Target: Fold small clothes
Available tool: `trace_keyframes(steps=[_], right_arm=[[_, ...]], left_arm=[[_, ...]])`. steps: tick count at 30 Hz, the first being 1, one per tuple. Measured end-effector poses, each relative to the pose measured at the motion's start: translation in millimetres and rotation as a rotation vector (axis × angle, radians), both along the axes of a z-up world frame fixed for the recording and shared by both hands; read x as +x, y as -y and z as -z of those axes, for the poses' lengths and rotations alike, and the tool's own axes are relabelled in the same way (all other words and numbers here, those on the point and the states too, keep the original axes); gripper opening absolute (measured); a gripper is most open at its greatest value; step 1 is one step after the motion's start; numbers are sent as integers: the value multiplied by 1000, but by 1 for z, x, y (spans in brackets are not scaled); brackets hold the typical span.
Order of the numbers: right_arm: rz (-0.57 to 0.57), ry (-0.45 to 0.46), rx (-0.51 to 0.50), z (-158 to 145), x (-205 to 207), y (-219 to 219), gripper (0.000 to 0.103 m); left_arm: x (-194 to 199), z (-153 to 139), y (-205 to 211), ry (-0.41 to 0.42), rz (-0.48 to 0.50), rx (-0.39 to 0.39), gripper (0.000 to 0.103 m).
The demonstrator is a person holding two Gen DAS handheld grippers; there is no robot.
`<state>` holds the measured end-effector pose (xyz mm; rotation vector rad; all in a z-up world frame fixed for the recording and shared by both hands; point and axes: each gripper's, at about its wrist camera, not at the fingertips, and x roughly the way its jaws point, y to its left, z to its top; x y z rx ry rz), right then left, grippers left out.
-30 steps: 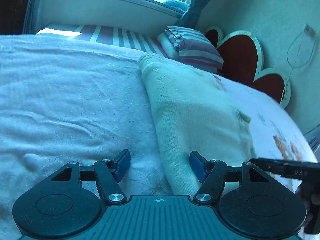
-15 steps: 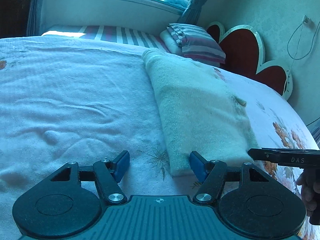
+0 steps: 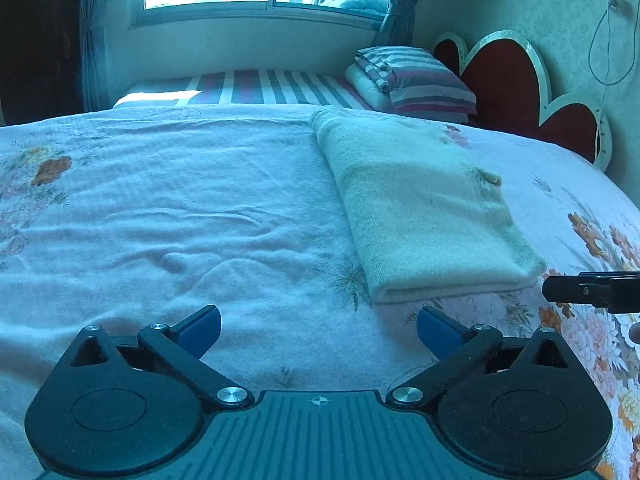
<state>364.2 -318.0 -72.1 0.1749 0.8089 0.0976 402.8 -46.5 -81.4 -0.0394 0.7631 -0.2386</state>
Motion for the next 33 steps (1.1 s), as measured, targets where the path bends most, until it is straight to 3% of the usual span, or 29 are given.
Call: trace_keyframes(steps=[7,9,12,16,21,23,25,28,33], right_arm=[[35,10,7,2,-3,-3,103],[31,62,61,-1,-4,0,100],[45,124,121,-6,11,14,89],[78,116,216,-2,49,42,76],[50,115,264,0,82,63,74],[34,103,310,6,94,73,68],[18,81,350,15,105,80,60],[-3,53,410,27,118,89,52],[-48,6,502,43,132,94,55]], left_arm=[[-9,4,-4,-2,8,-6,103],[-5,2,-6,23,20,-68,103],[26,-2,-4,30,20,-146,103],[71,4,5,-5,35,-189,103],[107,14,11,-38,81,-306,102],[123,20,11,-73,93,-365,81],[137,27,11,-109,99,-417,75],[154,37,11,-156,105,-492,75],[171,50,12,-192,107,-573,75]])
